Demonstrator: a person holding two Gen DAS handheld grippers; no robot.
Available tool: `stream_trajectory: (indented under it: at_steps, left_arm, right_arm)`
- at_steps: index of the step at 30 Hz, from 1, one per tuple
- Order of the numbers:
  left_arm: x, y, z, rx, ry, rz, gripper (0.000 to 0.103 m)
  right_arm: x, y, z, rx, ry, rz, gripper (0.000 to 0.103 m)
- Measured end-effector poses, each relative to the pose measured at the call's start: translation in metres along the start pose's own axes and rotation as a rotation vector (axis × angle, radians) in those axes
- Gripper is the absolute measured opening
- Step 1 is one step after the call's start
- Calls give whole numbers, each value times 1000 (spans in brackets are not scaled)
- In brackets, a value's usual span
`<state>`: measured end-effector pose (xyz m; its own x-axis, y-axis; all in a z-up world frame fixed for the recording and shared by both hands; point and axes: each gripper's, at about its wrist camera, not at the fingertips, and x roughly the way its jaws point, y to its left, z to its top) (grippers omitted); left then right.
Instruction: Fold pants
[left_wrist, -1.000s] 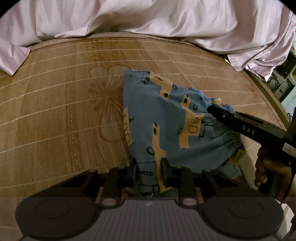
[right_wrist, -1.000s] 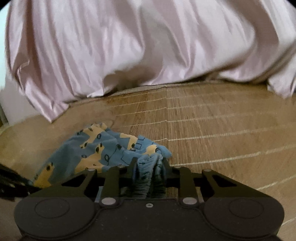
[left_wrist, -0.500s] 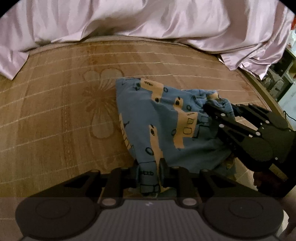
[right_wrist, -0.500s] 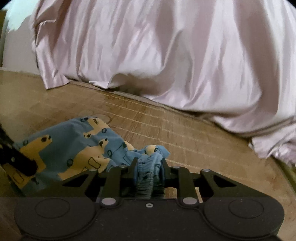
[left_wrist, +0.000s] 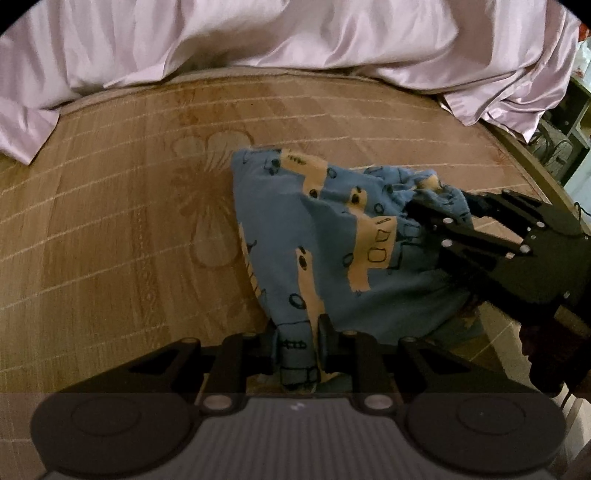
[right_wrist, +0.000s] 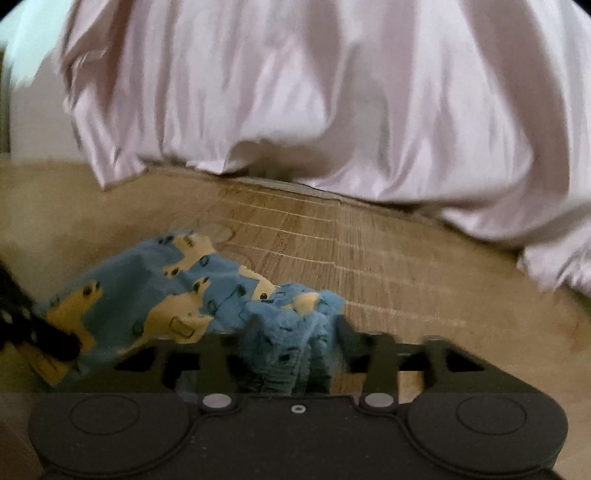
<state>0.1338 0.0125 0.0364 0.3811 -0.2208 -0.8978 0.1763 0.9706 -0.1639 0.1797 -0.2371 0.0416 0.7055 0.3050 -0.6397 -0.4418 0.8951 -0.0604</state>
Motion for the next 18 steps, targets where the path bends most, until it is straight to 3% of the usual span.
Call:
stream_trajectory:
  at_steps: [1, 6, 8, 9, 10, 14, 18]
  left_arm:
    - [1, 1, 0, -6, 5, -3, 23]
    - [6, 12, 2, -54, 39, -26, 33]
    - [8, 17, 3, -78, 49, -40, 38]
    - [8, 20, 3, -91, 51, -48, 38]
    - [9, 22, 3, -98, 52, -54, 39]
    - [6, 20, 4, -77, 44, -69, 25]
    - [2, 13, 5, -62, 42, -64, 23]
  right_arm:
    - [2, -7, 1, 37, 4, 12, 73]
    - [28, -43, -6, 324, 68, 117, 70]
    - [33, -50, -8, 396, 71, 160, 49]
    - [33, -50, -8, 402, 77, 173, 34]
    - [33, -47, -6, 386, 79, 178, 29]
    - [21, -24, 4, 195, 46, 97, 24]
    - [-3, 23, 11, -186, -41, -48, 23]
